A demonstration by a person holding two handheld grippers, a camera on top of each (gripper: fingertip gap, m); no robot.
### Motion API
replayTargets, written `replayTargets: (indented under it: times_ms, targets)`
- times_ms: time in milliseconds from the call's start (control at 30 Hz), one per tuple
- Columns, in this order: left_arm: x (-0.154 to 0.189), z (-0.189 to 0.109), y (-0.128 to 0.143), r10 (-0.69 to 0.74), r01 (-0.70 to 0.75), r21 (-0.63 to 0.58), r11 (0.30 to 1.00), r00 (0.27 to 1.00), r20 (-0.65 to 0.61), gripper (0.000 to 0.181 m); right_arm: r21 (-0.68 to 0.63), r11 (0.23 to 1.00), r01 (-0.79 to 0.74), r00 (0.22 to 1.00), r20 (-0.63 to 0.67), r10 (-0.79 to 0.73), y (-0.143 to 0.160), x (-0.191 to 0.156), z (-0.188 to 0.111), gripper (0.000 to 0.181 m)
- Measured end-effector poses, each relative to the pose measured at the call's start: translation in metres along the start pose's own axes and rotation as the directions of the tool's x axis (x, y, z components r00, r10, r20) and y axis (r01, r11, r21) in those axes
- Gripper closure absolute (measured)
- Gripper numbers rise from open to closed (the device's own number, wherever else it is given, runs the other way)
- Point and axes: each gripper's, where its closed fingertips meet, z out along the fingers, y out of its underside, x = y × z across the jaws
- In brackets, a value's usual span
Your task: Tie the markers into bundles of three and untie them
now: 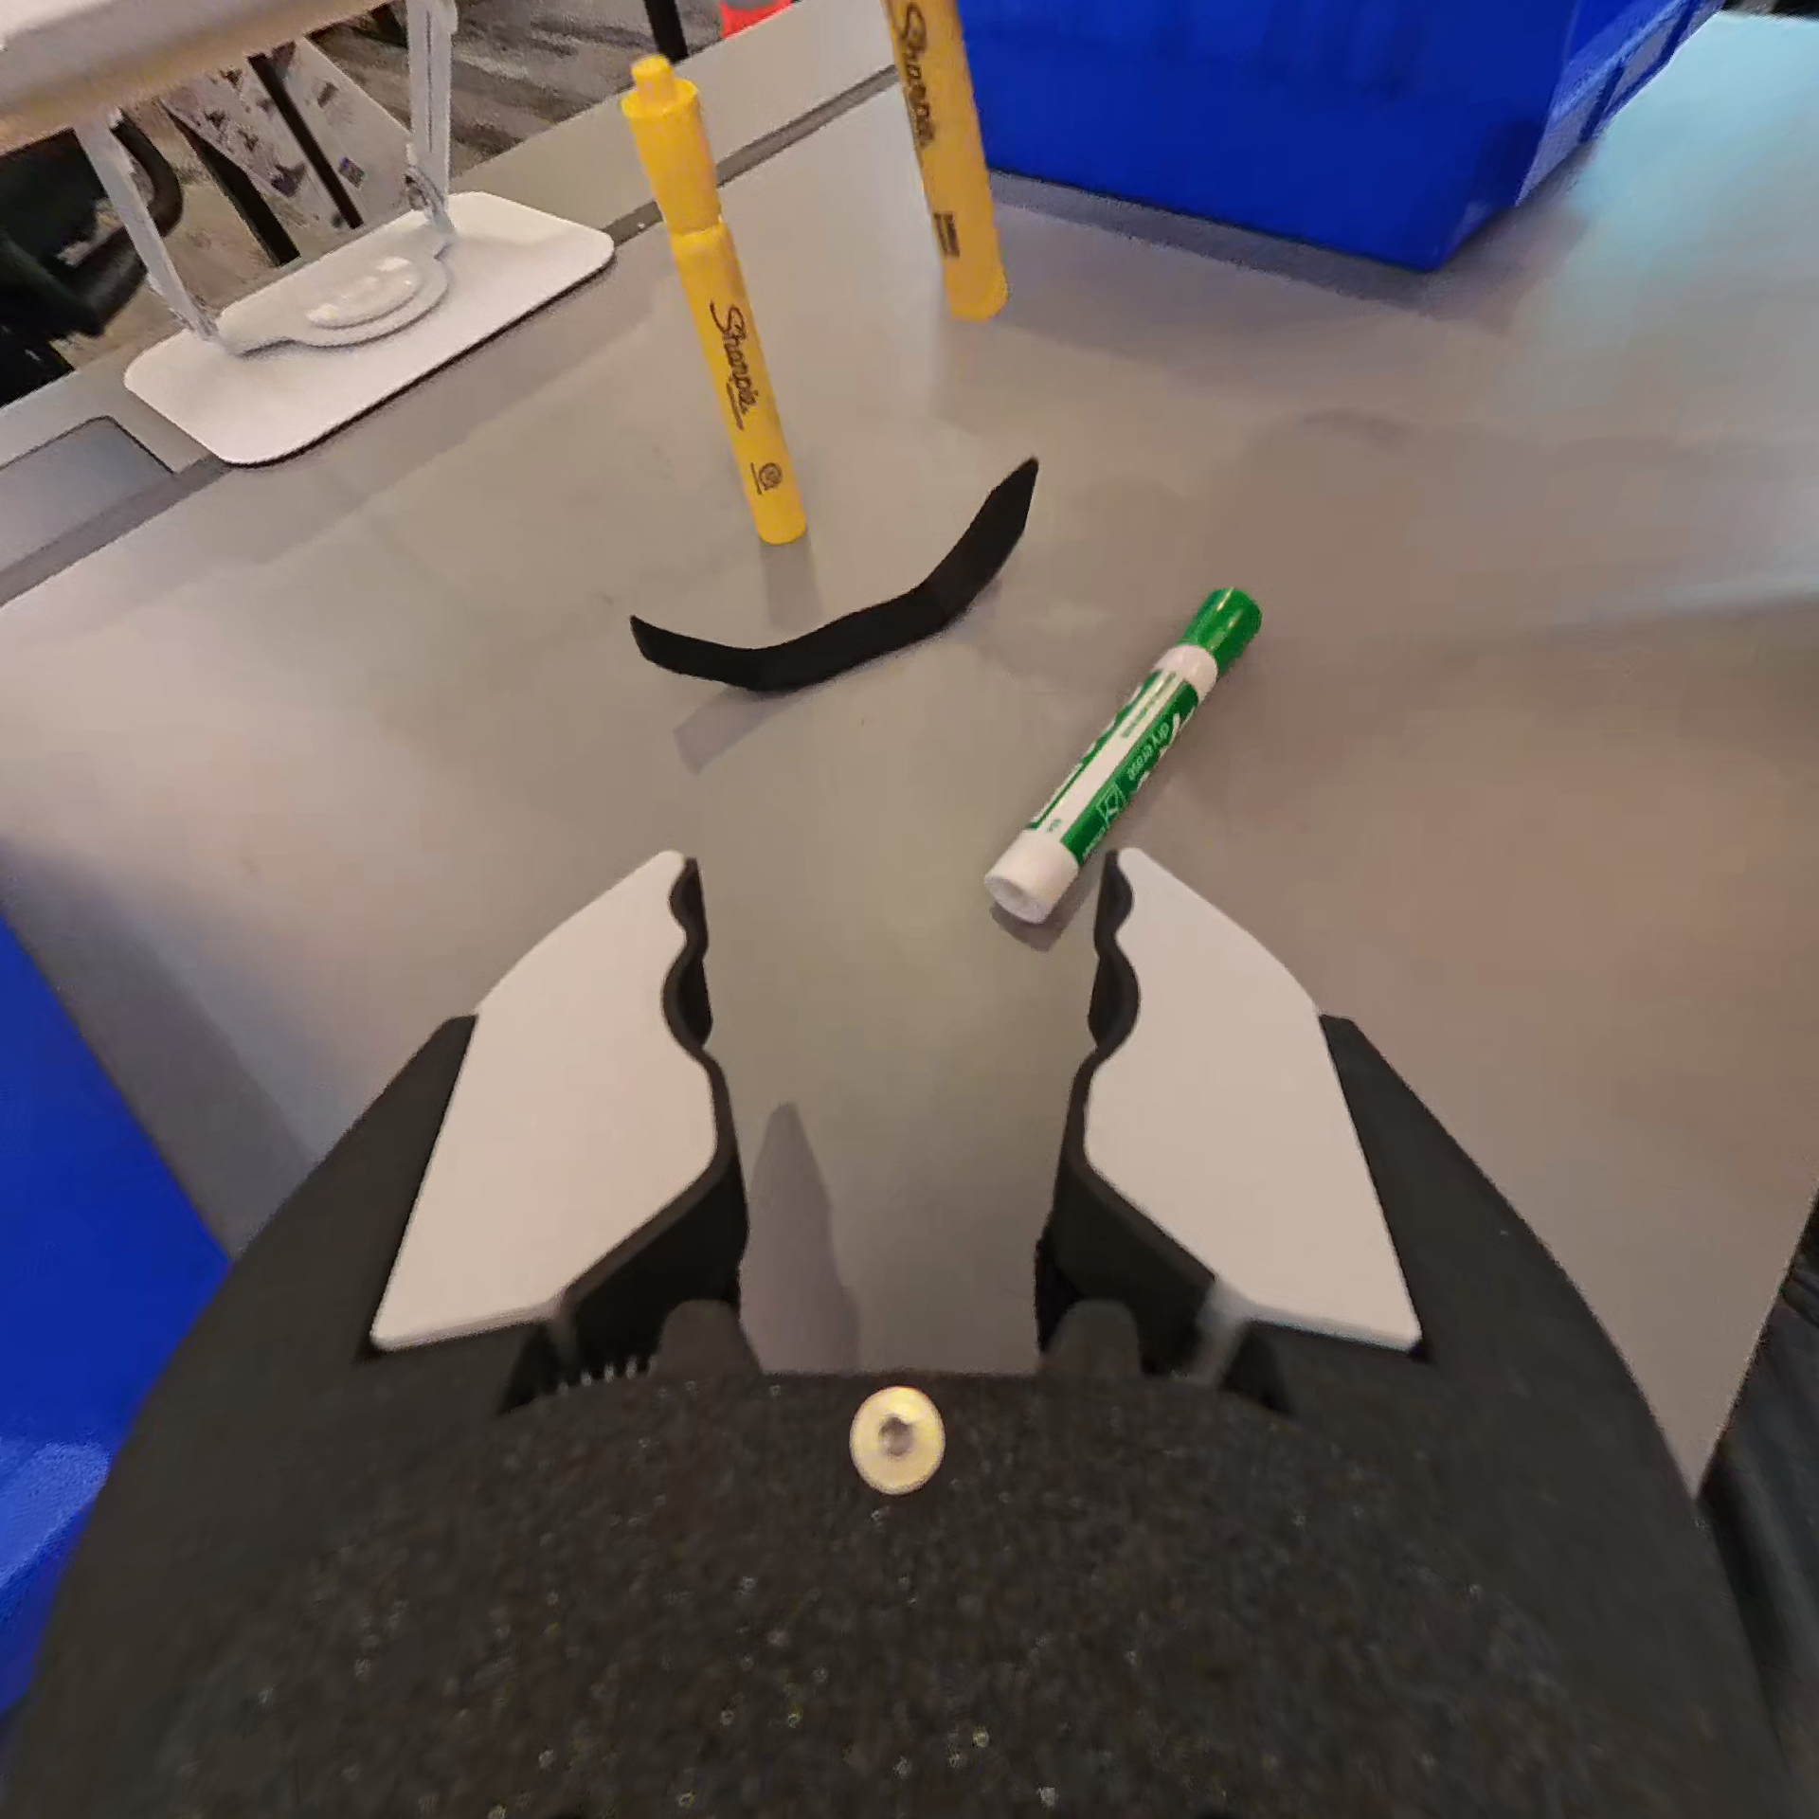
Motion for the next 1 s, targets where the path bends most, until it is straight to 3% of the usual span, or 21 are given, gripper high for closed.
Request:
replayTargets:
  times_ms: [167,267,433,867,1000]
  targets:
    - [0.002,-0.002,-0.009,-0.039,0.04,0.022,0.999,0.999,-0.022,0.108,0.095,0.995,0.027,1.0,-0.01,-0.026,0.002,0.013,0.027,0.162]
    - [0.005,0.0,-0.004,-0.053,0.054,0.004,0.999,0.998,-0.044,0.112,0.152,0.988,-0.026,0.998,0.052,0.019,0.004,0.009,0.035,0.162]
    - [0.007,0.003,0.002,-0.038,0.037,-0.02,0.999,0.998,-0.055,0.112,0.152,0.985,-0.075,0.994,0.096,0.061,0.015,0.007,0.047,0.162]
    - [0.01,0.007,0.007,-0.045,0.042,-0.041,0.998,0.997,-0.069,0.111,0.167,0.985,-0.037,0.991,0.132,0.015,0.007,0.007,0.056,0.161]
    - [0.011,0.008,0.008,-0.042,0.038,-0.049,0.998,0.997,-0.072,0.111,0.172,0.984,-0.038,0.989,0.15,0.012,0.007,0.005,0.057,0.15]
